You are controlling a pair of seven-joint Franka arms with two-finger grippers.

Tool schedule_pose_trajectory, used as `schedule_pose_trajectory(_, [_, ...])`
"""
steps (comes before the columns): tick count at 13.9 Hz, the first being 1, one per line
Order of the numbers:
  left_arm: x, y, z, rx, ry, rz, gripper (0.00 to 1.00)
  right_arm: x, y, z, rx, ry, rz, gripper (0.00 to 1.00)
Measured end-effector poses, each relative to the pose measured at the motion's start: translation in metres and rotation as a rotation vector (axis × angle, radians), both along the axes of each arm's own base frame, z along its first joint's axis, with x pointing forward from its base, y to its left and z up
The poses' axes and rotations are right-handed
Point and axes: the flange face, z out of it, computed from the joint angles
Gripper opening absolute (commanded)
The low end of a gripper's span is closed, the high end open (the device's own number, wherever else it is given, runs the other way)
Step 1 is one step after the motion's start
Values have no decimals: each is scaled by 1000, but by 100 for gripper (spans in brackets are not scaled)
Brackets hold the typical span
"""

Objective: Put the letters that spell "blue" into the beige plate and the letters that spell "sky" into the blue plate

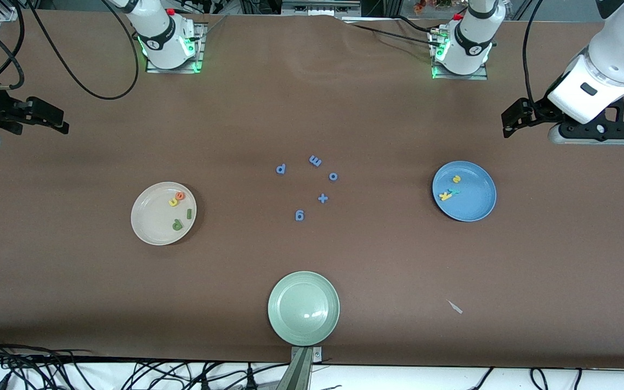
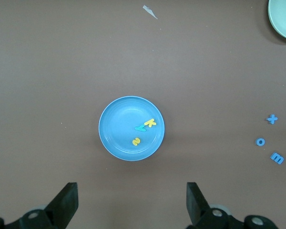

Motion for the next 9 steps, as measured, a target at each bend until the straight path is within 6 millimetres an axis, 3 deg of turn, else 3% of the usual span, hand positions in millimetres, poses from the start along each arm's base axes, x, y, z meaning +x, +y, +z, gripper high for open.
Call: schedule_pose_trajectory(9, [-1, -4, 0, 0, 0, -8, 100, 1, -1, 0, -26, -5, 5, 100])
